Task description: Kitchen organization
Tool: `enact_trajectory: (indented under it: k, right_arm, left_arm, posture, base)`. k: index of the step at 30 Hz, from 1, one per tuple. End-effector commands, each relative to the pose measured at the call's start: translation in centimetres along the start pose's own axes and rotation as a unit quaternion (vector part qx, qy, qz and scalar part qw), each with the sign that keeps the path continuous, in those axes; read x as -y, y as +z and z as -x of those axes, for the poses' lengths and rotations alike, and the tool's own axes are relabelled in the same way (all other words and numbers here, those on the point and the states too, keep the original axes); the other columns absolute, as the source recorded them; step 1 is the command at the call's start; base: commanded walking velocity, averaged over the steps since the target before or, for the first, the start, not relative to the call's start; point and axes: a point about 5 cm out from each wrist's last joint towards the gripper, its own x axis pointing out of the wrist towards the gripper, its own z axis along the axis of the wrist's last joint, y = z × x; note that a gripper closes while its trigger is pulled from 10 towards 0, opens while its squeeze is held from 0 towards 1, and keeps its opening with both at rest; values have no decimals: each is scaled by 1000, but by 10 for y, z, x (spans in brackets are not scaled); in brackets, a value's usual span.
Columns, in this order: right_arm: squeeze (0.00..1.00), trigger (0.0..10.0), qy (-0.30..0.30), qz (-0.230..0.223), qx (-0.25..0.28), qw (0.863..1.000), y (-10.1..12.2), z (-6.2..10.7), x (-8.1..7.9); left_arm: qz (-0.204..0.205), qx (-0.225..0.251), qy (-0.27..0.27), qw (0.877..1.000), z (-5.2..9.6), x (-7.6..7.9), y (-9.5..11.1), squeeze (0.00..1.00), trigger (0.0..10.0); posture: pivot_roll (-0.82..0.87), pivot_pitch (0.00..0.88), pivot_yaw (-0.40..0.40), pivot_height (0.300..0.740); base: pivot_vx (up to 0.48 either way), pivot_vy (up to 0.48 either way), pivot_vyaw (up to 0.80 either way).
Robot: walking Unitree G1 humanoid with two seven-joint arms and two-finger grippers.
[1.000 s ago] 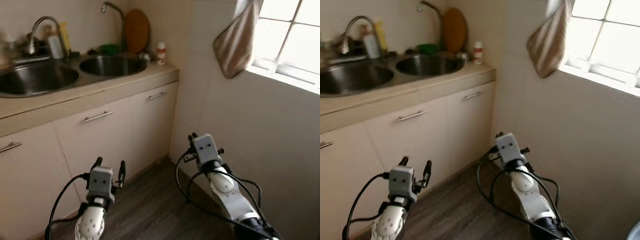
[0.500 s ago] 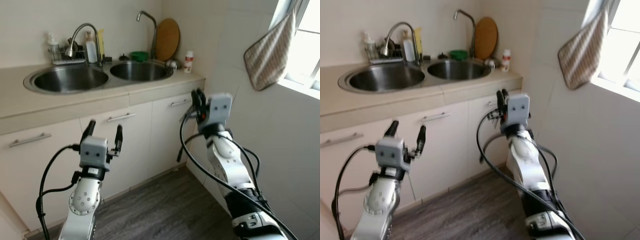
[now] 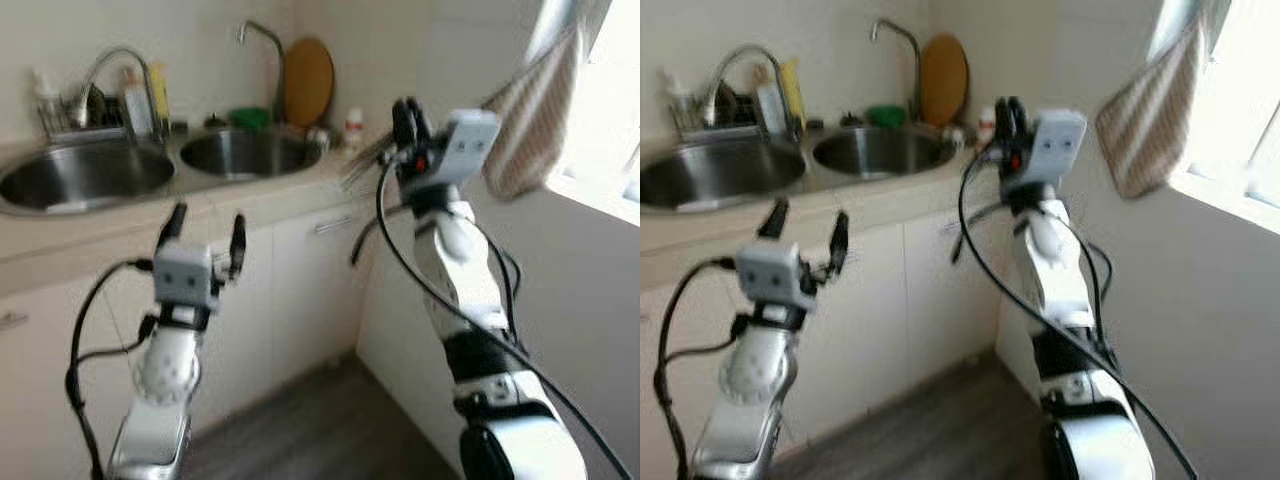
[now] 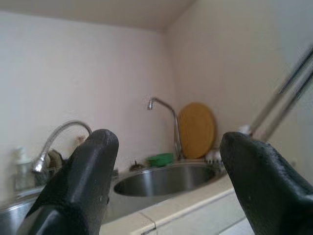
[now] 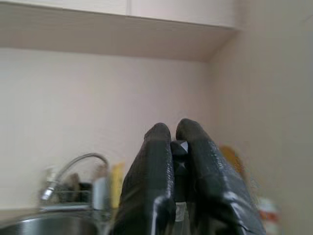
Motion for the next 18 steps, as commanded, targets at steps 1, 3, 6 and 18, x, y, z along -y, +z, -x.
enact_trajectory:
  k: [1,3,6,18]
  right_arm:
    - [0,10000,-11,-2,20,1000,12,-6,12]
    - [0,10000,-7,0,22,1000,13,-9,10]
    - [0,10000,6,4,29,1000,16,-15,6]
    - [0,10000,1,-26,43,999,19,-24,4]
  left_arm:
    - [6,16,-9,1000,-4,7,9,0,10000]
    - [5,19,-9,1000,-5,7,10,0,10000]
    - [3,26,-9,1000,-7,8,14,0,10000]
    - [-2,34,-8,999,-10,7,22,0,10000]
  posture:
    - [45,0,-80,736]
    - [47,0,-81,736]
    - [52,0,-83,736]
    - [58,0,-84,736]
  base:
    - [465,0,463]
    - [465,0,631]
    - [465,0,800]
    - [465,0,800]
